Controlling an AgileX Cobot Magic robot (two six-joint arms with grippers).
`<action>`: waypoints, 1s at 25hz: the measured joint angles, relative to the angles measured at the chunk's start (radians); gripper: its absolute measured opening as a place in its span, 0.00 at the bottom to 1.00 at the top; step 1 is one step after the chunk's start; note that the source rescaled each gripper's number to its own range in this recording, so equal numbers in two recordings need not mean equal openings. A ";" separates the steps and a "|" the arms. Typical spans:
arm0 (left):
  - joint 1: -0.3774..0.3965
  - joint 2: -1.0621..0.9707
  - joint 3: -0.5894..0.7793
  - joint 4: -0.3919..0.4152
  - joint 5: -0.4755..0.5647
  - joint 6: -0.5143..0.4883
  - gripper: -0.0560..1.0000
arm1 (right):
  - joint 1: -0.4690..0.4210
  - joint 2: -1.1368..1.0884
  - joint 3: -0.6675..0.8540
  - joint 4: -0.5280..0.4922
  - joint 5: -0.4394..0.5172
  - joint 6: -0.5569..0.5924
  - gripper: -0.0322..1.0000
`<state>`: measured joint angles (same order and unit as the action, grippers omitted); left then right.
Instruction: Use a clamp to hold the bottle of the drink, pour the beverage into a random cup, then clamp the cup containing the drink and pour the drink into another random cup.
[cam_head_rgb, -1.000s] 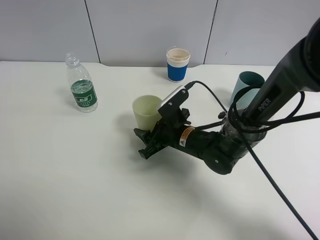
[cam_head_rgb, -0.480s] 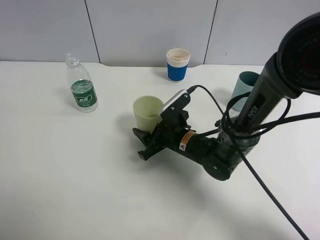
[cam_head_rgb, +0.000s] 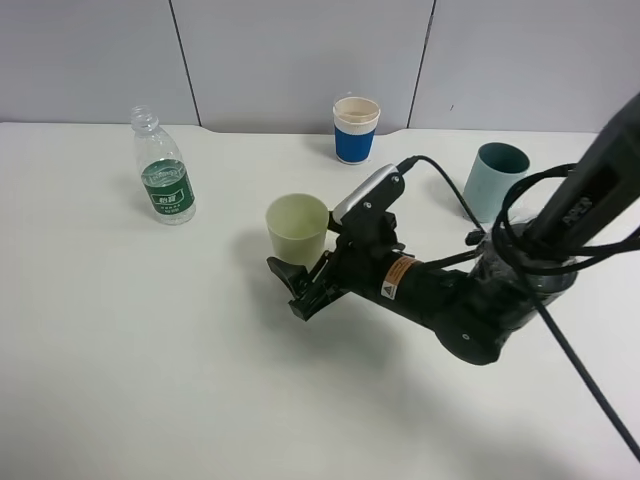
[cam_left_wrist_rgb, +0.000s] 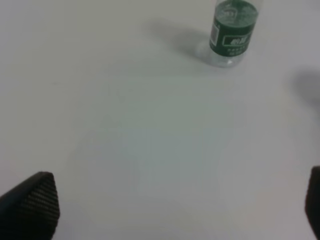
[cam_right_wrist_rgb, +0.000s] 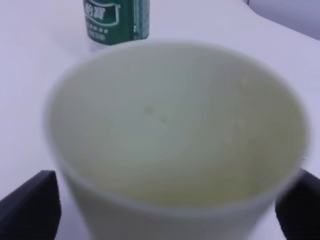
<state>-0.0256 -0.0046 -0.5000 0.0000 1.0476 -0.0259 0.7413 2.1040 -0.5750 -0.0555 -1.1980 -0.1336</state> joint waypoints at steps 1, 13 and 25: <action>0.000 0.000 0.000 0.000 0.000 0.000 1.00 | 0.000 -0.026 0.027 0.001 0.000 0.001 0.75; 0.000 0.000 0.000 0.000 0.000 0.000 1.00 | 0.000 -0.495 0.284 0.120 0.160 0.073 0.77; 0.000 0.000 0.000 0.000 0.000 0.000 1.00 | -0.071 -0.814 0.287 0.374 0.384 -0.226 0.77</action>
<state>-0.0256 -0.0046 -0.5000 0.0000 1.0476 -0.0259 0.6703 1.2898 -0.2883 0.3189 -0.8144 -0.3595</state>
